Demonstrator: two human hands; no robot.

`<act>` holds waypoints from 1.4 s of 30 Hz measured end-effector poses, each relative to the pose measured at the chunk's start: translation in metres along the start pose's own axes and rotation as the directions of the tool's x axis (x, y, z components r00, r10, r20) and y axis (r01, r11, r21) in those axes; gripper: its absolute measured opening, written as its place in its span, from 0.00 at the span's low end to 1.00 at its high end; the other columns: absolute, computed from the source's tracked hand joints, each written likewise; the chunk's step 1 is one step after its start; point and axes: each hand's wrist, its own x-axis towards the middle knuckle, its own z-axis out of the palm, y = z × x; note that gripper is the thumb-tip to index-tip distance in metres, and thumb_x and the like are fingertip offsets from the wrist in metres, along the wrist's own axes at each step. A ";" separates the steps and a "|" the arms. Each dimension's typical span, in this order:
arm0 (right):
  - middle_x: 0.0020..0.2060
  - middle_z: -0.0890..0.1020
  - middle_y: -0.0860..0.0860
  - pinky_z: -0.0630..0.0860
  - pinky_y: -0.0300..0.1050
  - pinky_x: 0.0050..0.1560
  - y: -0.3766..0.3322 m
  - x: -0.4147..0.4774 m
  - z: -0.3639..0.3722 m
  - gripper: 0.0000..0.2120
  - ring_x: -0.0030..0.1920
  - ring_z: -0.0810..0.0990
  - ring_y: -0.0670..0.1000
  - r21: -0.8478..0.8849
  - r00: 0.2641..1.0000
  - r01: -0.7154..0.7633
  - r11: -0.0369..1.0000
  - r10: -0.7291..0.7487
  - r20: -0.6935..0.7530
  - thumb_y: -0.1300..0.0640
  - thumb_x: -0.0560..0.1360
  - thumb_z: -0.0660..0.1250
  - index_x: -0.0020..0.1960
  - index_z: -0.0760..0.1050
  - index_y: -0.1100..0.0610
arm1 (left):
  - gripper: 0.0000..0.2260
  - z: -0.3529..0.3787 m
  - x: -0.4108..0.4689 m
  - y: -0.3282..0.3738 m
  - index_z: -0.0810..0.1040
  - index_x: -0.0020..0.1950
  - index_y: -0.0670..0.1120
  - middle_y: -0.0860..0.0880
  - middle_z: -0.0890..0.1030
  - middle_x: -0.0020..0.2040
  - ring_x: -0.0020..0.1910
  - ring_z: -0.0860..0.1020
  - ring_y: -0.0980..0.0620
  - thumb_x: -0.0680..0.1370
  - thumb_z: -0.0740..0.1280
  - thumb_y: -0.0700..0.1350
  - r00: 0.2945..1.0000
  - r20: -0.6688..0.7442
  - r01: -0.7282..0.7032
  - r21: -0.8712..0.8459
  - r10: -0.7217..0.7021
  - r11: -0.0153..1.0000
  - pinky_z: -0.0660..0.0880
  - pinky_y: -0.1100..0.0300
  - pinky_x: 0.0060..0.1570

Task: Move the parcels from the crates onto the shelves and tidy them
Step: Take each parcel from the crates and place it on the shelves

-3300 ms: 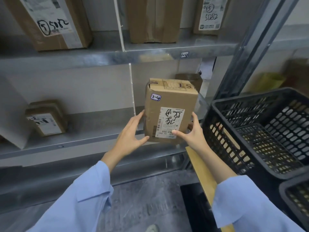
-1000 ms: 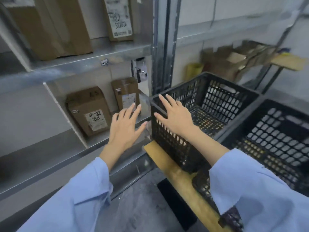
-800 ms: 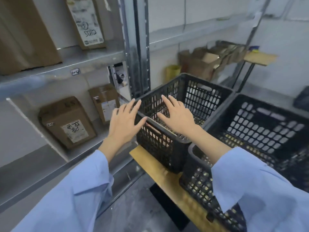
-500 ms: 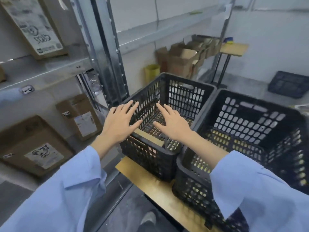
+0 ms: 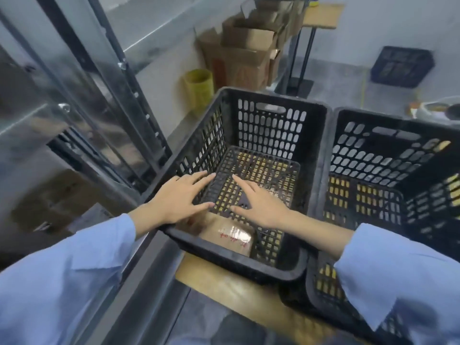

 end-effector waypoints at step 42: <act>0.68 0.70 0.56 0.72 0.54 0.67 -0.009 0.015 -0.023 0.35 0.67 0.70 0.57 0.408 0.876 -0.438 0.801 0.482 -0.006 0.59 0.72 0.75 0.74 0.63 0.54 | 0.37 -0.002 0.021 -0.008 0.68 0.73 0.46 0.44 0.74 0.68 0.67 0.71 0.45 0.69 0.75 0.59 0.938 0.160 0.339 -0.605 -0.307 0.720 0.68 0.52 0.68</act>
